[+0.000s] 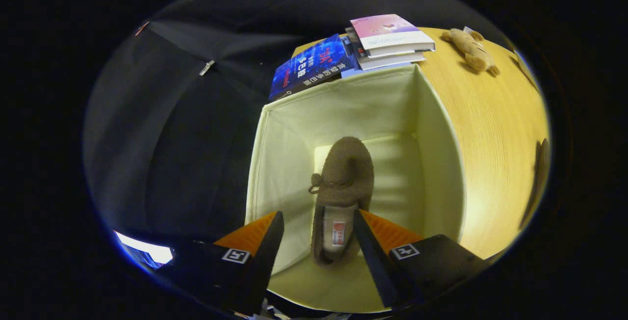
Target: Open the storage box then place both shoes into the box .Put the left shoe in first, then the right shoe, with the right side of both shoes facing outward in a uniform manner.
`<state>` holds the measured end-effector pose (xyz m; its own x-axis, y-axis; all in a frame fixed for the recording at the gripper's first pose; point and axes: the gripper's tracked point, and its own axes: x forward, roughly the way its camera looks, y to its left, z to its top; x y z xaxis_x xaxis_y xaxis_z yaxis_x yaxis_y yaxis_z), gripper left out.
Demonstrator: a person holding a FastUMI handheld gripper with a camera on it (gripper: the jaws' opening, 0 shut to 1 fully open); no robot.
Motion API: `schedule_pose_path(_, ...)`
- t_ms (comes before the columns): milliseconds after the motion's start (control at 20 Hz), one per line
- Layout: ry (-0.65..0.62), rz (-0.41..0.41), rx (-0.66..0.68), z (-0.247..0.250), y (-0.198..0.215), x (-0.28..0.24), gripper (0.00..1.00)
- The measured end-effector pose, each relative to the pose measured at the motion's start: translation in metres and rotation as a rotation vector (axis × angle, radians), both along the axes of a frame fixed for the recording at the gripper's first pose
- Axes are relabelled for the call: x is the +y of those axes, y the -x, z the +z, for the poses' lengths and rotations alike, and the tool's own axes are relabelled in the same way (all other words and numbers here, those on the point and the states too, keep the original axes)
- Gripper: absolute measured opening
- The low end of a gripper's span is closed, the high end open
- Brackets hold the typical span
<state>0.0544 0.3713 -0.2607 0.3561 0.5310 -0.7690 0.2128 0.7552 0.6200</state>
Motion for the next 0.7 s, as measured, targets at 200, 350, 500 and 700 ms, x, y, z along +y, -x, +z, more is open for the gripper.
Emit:
schedule_pose_path(200, 0.043, 0.069, -0.102, 0.026, 0.006, -0.015, 0.99)
schedule_pose_path(350, 0.053, 0.062, -0.187, 0.052, 0.008, -0.041, 0.99)
schedule_pose_path(500, 0.097, 0.04, -0.257, 0.07, 0.016, -0.089, 0.99)
schedule_pose_path(700, 0.234, 0.01, -0.318, 0.077, 0.039, -0.176, 0.99)
